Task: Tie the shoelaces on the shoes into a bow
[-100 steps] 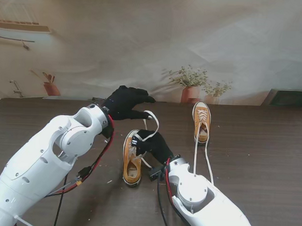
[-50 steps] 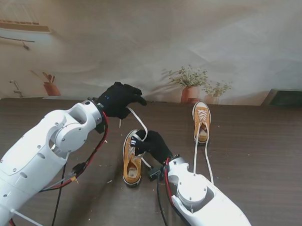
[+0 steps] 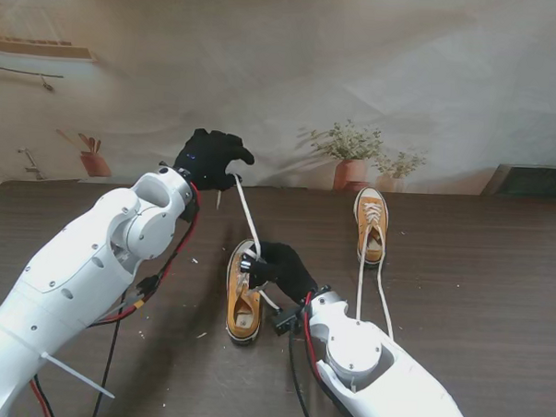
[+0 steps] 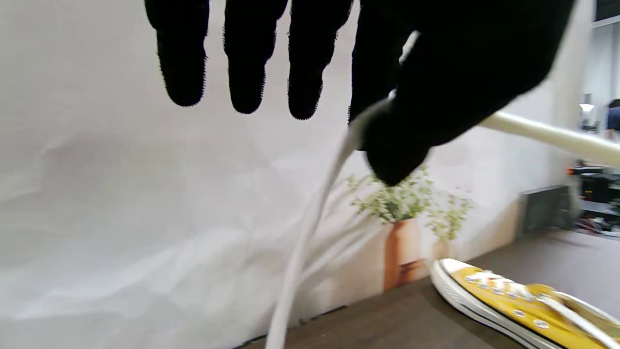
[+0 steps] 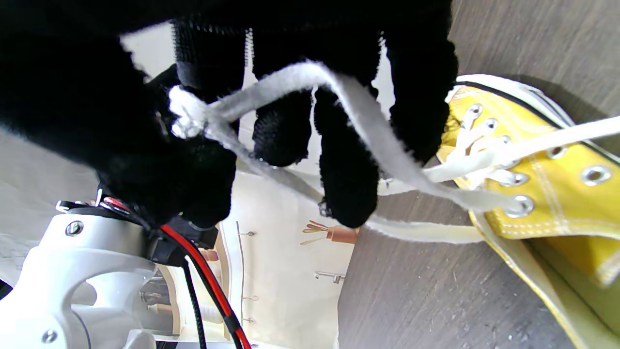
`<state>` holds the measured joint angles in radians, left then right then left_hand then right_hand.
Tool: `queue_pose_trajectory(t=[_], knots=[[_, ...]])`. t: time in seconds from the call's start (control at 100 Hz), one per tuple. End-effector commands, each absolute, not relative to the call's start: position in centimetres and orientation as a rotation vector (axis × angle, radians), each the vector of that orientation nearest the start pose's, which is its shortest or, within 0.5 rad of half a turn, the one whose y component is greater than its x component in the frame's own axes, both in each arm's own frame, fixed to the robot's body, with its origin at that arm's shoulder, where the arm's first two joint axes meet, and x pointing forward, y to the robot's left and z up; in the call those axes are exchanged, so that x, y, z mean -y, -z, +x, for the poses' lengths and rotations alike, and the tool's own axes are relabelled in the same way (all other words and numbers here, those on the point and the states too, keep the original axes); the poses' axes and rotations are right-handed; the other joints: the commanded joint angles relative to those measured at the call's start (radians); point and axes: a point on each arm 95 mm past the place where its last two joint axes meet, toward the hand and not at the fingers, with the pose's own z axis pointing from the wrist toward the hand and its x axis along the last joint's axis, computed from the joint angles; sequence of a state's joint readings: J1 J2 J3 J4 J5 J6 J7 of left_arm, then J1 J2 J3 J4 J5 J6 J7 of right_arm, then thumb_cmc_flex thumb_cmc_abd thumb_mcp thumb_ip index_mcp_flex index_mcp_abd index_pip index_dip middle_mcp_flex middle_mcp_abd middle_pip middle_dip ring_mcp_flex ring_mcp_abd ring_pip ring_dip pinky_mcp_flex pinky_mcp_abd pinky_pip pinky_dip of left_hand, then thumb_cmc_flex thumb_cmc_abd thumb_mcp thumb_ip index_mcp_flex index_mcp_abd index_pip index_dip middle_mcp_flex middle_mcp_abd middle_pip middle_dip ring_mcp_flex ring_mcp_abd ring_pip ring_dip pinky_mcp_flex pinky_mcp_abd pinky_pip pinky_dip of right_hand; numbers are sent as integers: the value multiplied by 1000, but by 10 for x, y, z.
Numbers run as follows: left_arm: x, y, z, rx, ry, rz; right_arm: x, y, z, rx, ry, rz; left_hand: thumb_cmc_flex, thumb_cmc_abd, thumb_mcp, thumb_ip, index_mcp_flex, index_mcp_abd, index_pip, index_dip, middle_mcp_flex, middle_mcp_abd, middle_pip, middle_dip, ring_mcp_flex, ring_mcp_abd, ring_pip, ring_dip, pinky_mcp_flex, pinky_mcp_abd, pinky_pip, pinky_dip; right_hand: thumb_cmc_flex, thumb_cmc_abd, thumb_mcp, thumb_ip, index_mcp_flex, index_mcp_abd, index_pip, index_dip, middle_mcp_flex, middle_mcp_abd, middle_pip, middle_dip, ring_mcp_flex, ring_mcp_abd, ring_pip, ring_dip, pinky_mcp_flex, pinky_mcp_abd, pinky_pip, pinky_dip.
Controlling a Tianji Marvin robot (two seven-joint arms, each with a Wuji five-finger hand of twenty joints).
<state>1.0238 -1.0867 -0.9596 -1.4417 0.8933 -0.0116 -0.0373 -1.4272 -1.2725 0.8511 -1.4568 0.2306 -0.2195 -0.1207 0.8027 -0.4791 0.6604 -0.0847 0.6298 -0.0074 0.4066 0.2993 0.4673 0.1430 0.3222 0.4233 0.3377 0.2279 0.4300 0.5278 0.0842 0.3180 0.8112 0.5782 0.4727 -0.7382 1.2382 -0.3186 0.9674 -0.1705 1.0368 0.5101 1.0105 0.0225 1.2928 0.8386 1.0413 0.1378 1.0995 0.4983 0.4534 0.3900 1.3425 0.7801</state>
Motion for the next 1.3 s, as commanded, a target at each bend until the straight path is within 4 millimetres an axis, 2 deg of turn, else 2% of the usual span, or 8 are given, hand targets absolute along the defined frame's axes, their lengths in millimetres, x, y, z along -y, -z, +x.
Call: queue_pose_trajectory(t=[0.0, 0.11, 0.24, 0.45, 0.6, 0.86, 1.04, 1.29], knots=[[47, 183, 522, -1474, 1566, -904, -154, 349, 381, 632, 1988, -1882, -86, 85, -146, 5, -38, 29, -34, -21, -42, 29, 0, -8, -29, 19, 15, -12, -29, 18, 13, -10, 38, -18, 76, -14, 35, -121, 29, 49, 16, -6, 8, -7, -16, -22, -5, -11, -11, -24, -10, -7], [40, 182, 527, -1414, 1510, -976, -151, 349, 382, 630, 1989, -1889, -172, 153, -251, 8, -56, 61, -78, -29, -63, 44, -12, -10, -51, 33, 3, -13, -49, 19, 2, -9, 38, -20, 79, -14, 35, -123, 28, 51, 15, -5, 7, -6, -15, -22, -5, -11, -11, -24, -10, -7], [30, 186, 531, -1359, 1447, -1023, -149, 349, 382, 629, 1991, -1893, -99, 196, -279, 14, -39, 71, -95, -23, -55, 51, -8, -2, -42, 41, 5, -7, -46, 28, 3, 2, 38, -20, 79, -15, 35, -121, 27, 52, 16, -5, 7, -6, -15, -22, -6, -11, -10, -24, -10, -7], [12, 193, 533, -1374, 1277, -1003, -148, 350, 382, 634, 1993, -1889, 89, 125, -188, 37, -33, 66, -84, -15, -57, 48, -2, -2, -38, 37, 6, -9, -38, 25, 3, 2, 37, -20, 79, -16, 35, -122, 25, 53, 17, -5, 7, -6, -15, -21, -6, -11, -10, -24, -10, -7], [-1, 197, 531, -1443, 1172, -1011, -149, 350, 381, 640, 1992, -1889, 69, -25, 17, 15, -52, 66, -89, -25, -94, 44, -15, -16, -63, 30, -12, -26, -48, 13, -19, -18, 37, -20, 79, -15, 36, -122, 25, 53, 17, -4, 7, -6, -15, -22, -7, -11, -11, -24, -10, -7], [-15, 194, 521, -1594, 1125, -1187, -150, 350, 382, 648, 1990, -1885, -127, -20, -231, -12, -171, 137, -249, -66, -259, 60, -113, -50, -183, 22, -114, -49, -113, -32, -168, -20, 38, -22, 81, -15, 37, -121, 25, 54, 19, -3, 6, -6, -15, -22, -8, -11, -11, -24, -11, -7], [-18, 204, 514, -1557, 1270, -1282, -151, 349, 382, 640, 1991, -1888, -65, 113, -403, 27, -144, 106, -261, -40, -220, 63, -120, -36, -154, 27, -121, -26, -98, -22, -202, 28, 37, -22, 81, -16, 37, -120, 25, 54, 18, -2, 6, -6, -15, -21, -8, -11, -12, -25, -12, -8], [-28, 235, 472, -1529, 1554, -1226, -155, 348, 383, 649, 1990, -1863, 135, 0, 55, 20, 6, -107, 59, 67, -39, 28, -33, -22, -43, 25, -41, -23, -30, 19, -112, 14, 42, 1, 57, -14, 25, -114, 19, 52, 17, -5, 4, -6, -21, -16, -14, -13, -23, -18, -23, -11]])
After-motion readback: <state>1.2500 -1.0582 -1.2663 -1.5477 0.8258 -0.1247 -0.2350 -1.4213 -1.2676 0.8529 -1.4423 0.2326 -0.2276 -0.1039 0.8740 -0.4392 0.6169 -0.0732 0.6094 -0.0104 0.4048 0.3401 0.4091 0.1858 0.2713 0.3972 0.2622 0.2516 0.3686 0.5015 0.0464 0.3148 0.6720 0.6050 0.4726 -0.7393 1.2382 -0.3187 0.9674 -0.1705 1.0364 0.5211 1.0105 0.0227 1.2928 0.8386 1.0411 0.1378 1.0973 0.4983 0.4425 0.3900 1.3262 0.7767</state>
